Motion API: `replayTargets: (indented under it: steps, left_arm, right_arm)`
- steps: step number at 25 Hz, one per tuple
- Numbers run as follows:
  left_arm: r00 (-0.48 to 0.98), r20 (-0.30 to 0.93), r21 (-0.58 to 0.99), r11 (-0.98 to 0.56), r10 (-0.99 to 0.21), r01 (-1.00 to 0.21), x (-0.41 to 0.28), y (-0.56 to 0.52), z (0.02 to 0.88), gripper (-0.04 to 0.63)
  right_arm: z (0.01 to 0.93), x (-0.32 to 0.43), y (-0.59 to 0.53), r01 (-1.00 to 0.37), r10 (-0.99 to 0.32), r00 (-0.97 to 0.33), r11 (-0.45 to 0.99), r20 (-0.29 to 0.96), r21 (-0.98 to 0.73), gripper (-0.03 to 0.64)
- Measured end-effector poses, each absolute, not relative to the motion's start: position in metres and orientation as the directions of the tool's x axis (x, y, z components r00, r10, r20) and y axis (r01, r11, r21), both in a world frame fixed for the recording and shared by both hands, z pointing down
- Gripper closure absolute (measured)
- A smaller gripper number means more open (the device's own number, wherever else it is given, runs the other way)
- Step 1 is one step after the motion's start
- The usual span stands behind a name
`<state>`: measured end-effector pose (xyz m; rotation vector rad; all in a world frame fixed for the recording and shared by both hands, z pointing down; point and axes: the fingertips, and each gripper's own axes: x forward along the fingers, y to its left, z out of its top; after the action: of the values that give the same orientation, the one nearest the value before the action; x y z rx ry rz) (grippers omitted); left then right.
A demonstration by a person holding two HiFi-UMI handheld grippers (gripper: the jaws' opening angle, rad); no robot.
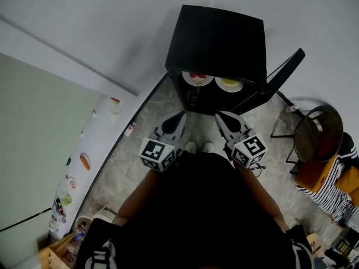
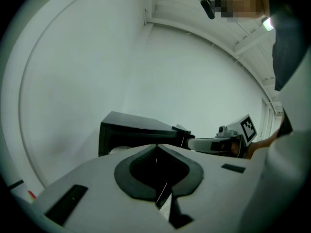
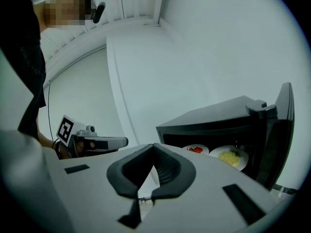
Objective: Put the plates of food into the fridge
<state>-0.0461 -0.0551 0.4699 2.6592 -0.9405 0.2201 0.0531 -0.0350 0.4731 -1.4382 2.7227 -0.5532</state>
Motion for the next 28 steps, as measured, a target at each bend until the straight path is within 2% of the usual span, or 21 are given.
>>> replayTargets:
  steps: [6, 11, 14, 19, 28]
  left_arm:
    - [0.782, 0.248, 0.234, -0.748, -0.572, -0.621, -0.044, -0.05, 0.47, 0.572]
    - [0.79, 0.245, 0.233, -0.757, -0.562, -0.611, -0.044, -0.046, 0.469, 0.572]
    - [0.798, 0.237, 0.228, -0.767, -0.554, -0.601, -0.044, -0.046, 0.466, 0.572]
    - [0.81, 0.213, 0.221, -0.781, -0.546, -0.584, -0.046, -0.045, 0.464, 0.572]
    - [0.81, 0.206, 0.215, -0.782, -0.549, -0.585, -0.041, -0.048, 0.472, 0.572]
  right_arm:
    - [0.456, 0.057, -0.025, -0.847, -0.843, -0.524, 0.5, 0.12, -0.183, 0.592]
    - [0.419, 0.049, -0.013, -0.875, -0.876, -0.482, 0.483, -0.029, -0.036, 0.592]
    - [0.406, 0.044, -0.006, -0.881, -0.878, -0.472, 0.472, -0.077, 0.018, 0.592]
    - [0.402, 0.04, 0.003, -0.885, -0.88, -0.465, 0.464, -0.094, 0.039, 0.592]
    - [0.415, 0.058, 0.001, -0.91, -0.909, -0.415, 0.415, -0.035, -0.012, 0.592]
